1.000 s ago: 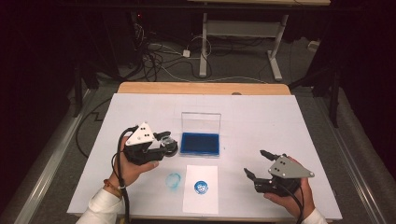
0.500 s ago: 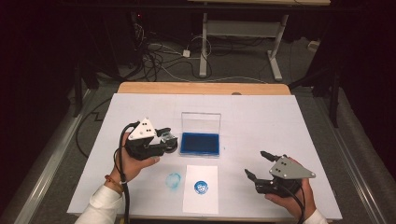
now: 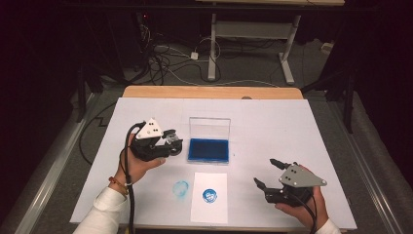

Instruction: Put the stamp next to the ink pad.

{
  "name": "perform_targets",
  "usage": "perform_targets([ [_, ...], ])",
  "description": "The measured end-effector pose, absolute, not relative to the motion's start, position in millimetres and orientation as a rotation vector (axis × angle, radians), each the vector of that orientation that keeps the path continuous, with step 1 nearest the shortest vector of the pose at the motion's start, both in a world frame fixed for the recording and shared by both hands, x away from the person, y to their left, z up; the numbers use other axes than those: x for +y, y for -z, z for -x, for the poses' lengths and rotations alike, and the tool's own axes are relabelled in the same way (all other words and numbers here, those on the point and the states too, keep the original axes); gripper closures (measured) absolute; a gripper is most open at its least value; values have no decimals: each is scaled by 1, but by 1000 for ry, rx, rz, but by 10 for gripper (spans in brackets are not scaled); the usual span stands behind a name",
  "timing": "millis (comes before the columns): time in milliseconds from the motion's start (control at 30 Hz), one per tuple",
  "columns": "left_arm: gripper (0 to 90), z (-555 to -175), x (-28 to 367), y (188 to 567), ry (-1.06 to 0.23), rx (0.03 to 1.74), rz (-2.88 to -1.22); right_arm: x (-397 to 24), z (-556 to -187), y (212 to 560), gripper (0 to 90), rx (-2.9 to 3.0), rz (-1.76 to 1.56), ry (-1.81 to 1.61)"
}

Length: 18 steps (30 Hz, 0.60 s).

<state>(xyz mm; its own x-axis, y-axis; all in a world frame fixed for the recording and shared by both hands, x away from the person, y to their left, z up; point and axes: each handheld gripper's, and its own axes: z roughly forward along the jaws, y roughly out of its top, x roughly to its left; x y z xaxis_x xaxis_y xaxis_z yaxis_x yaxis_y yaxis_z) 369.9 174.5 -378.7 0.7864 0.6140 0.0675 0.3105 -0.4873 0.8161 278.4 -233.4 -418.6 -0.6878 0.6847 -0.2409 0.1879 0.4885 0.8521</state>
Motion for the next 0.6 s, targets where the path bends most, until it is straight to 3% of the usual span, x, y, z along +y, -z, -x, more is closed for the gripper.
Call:
perform_targets([
  [600, 547, -400, 173, 389, -423, 738, -2117, -233, -279, 421, 243, 2173, -718, -1123],
])
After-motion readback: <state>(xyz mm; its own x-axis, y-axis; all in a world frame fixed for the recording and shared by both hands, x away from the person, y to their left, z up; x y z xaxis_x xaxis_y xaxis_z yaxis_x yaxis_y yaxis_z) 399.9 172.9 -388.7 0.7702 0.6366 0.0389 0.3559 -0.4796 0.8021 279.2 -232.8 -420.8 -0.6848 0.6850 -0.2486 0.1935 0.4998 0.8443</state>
